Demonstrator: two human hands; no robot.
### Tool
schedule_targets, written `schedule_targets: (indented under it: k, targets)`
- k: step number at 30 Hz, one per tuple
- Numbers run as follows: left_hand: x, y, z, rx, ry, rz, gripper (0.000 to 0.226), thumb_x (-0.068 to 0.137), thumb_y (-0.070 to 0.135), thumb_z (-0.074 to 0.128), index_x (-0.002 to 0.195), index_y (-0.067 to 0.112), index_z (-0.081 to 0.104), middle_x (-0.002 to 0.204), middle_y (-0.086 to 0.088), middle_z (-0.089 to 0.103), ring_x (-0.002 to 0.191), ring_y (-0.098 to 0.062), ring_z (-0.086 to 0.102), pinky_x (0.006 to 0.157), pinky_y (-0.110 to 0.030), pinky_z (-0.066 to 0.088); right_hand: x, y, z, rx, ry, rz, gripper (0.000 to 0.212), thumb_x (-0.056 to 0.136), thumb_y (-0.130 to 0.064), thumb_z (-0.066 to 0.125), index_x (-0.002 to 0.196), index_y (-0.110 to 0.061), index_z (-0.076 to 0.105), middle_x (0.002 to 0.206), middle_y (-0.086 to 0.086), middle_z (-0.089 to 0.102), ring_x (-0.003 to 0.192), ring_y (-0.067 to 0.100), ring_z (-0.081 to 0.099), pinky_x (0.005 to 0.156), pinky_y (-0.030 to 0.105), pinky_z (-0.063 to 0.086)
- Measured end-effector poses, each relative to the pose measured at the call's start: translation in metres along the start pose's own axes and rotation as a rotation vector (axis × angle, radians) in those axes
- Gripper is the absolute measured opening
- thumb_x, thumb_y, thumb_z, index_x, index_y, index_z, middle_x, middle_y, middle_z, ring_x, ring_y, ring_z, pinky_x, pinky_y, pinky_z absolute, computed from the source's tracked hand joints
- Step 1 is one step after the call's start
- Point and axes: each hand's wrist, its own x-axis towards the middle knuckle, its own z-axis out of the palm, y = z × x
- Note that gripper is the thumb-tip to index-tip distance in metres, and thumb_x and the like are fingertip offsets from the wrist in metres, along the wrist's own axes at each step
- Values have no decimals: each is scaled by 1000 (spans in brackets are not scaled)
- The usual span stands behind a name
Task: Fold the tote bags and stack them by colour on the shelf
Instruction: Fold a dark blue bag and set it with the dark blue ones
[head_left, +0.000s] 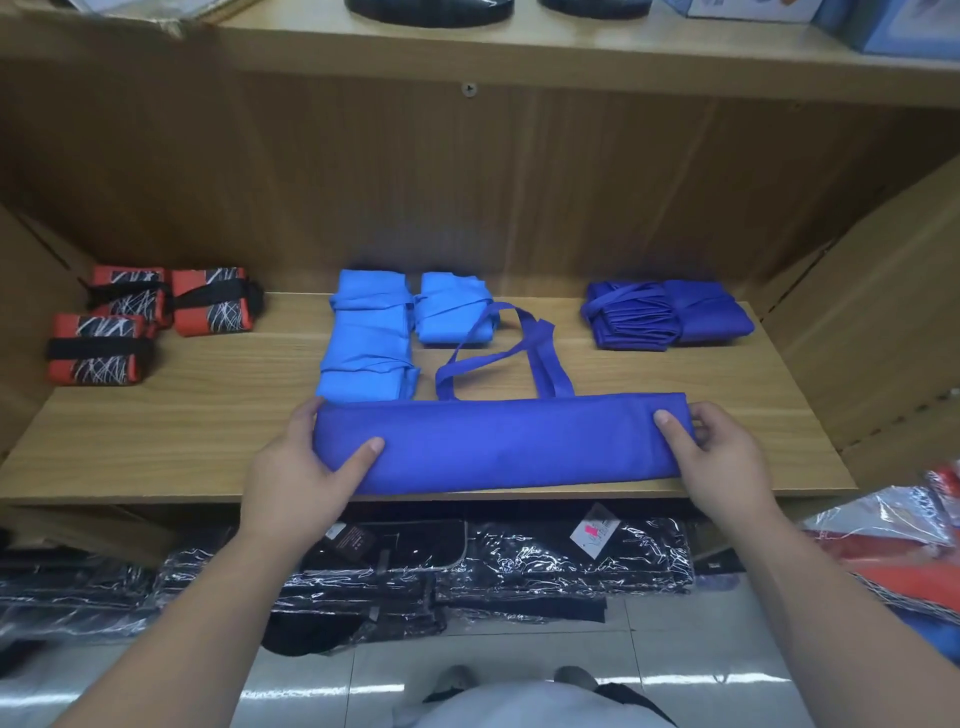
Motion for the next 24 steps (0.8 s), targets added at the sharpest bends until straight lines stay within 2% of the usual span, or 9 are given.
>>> schedule_targets:
  k: [7, 10, 12, 15, 17, 19, 20, 22, 24]
  targets:
    - [5, 9, 8, 178, 5, 3, 76, 80, 62, 71, 138, 15, 53, 107, -15, 72, 100, -39, 67, 82, -45, 53, 9, -6, 7, -217, 69, 16, 39, 90, -54, 63, 84, -16, 63, 70, 4, 64, 75, 35, 61, 66, 40, 49]
    - [0, 9, 14, 260, 59, 29, 73, 78, 64, 71, 131, 15, 58, 103, -12, 73, 96, -37, 68, 81, -44, 52, 8, -2, 11, -365, 162, 17, 47, 85, -61, 64, 107, -20, 70, 94, 10, 68, 96, 38, 61, 81, 42, 51]
    - [-3, 5, 19, 321, 83, 49, 74, 77, 65, 72, 128, 13, 60, 108, -10, 70, 99, -36, 66, 82, -46, 50, 8, 0, 11, -400, 188, 26, 54, 84, -60, 68, 122, -22, 65, 111, 15, 61, 110, 41, 54, 95, 48, 46]
    - [-4, 1, 23, 355, 116, 65, 72, 76, 66, 72, 122, 11, 65, 107, -11, 63, 99, -39, 60, 81, -49, 48, 4, -10, 14, -435, 216, -206, 39, 90, -47, 60, 118, -21, 68, 112, 12, 58, 108, 39, 52, 94, 50, 42]
    - [-5, 1, 26, 368, 142, 89, 72, 76, 70, 65, 116, 10, 67, 108, -11, 62, 97, -39, 57, 81, -49, 47, -6, -21, 22, -451, 90, -432, 39, 90, -48, 53, 114, -23, 70, 115, 5, 61, 110, 34, 55, 94, 48, 40]
    - [-8, 2, 28, 366, 148, 125, 75, 73, 72, 57, 112, 9, 67, 107, -10, 62, 94, -38, 57, 80, -49, 47, -19, -34, 36, -483, -164, -608, 48, 94, -58, 42, 126, -31, 65, 134, 0, 59, 124, 31, 53, 103, 47, 34]
    - [-9, 3, 28, 359, 145, 142, 76, 74, 72, 53, 111, 8, 67, 105, -10, 62, 93, -38, 57, 79, -48, 47, -25, -39, 42, -529, -311, -643, 55, 96, -67, 32, 137, -40, 57, 147, -3, 51, 136, 30, 45, 111, 49, 27]
    - [-10, 2, 28, 336, 134, 164, 77, 75, 73, 48, 111, 7, 68, 100, -10, 62, 90, -37, 59, 78, -47, 49, -31, -46, 49, -634, -532, -636, 66, 90, -80, 8, 151, -57, 25, 168, -9, 18, 154, 28, 13, 123, 52, 5]
    - [-9, 0, 27, 307, 114, 169, 77, 76, 73, 50, 113, 7, 68, 96, -10, 62, 89, -37, 61, 77, -45, 52, -32, -47, 53, -687, -612, -638, 66, 85, -84, 1, 148, -66, -2, 169, -10, -13, 155, 29, -16, 122, 56, -12]
